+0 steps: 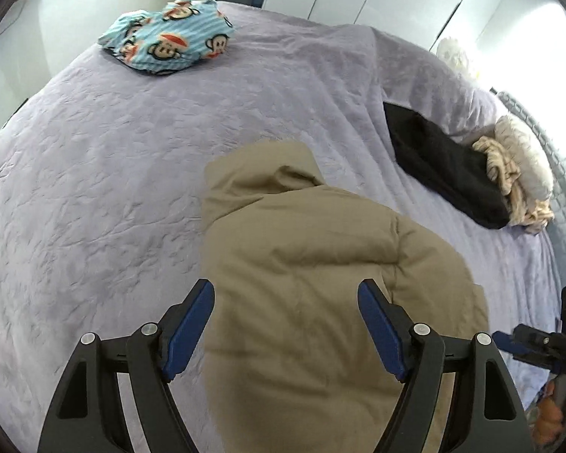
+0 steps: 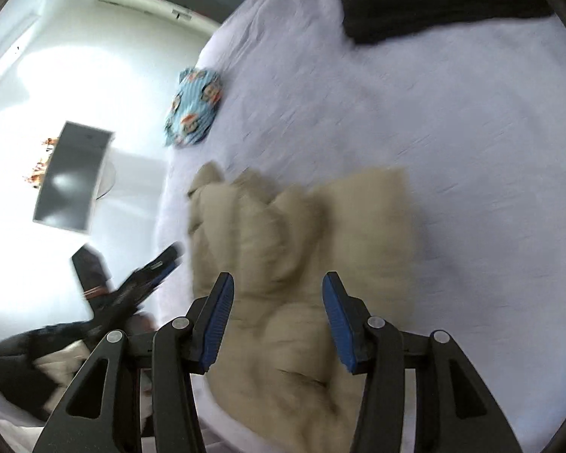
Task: Fold large clothes
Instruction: 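Lower the jacket bundle back onto the bed with both tools, then open the right tool and pull both tools back from the jacket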
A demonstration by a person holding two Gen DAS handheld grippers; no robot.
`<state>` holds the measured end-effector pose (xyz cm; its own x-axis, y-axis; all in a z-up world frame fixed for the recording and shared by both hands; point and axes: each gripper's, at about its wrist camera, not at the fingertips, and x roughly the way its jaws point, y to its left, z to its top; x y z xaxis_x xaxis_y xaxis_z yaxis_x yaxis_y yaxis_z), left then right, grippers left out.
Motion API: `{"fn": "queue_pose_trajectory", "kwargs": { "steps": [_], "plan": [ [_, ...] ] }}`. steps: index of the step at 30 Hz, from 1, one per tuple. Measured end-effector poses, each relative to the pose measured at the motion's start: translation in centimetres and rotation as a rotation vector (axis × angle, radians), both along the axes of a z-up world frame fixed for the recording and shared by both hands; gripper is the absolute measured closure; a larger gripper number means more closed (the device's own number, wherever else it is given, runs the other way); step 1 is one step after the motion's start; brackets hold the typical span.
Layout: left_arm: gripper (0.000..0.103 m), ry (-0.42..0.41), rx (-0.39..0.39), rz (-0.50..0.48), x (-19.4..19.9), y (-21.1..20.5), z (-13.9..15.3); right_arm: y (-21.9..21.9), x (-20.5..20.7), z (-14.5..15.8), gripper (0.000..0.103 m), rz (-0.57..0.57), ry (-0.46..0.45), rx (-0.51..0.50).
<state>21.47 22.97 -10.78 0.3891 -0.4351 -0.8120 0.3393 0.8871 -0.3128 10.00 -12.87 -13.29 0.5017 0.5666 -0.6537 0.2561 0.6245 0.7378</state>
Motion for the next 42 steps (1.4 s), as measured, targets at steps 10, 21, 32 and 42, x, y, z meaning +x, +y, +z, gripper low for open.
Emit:
{"fn": "queue_pose_trajectory", "kwargs": {
  "steps": [10,21,32,42],
  "plan": [
    [0.023,-0.041,0.181,-0.095,-0.6,-7.8,-2.9,1.1,2.4,-6.5,0.097,-0.181,0.251,-0.107],
    [0.019,-0.074,0.266,-0.143,-2.1,-9.4,-4.1,2.6,-2.4,-3.4,0.098,-0.12,0.208,-0.217],
    [0.02,-0.077,0.255,-0.106,-5.9,-4.6,0.0,8.8,-6.6,0.4,0.098,0.027,0.143,-0.339],
    [0.019,0.078,0.291,-0.066,-13.4,1.3,-2.8,8.9,-7.6,-2.9,0.098,0.069,0.259,-0.342]
  ]
}}
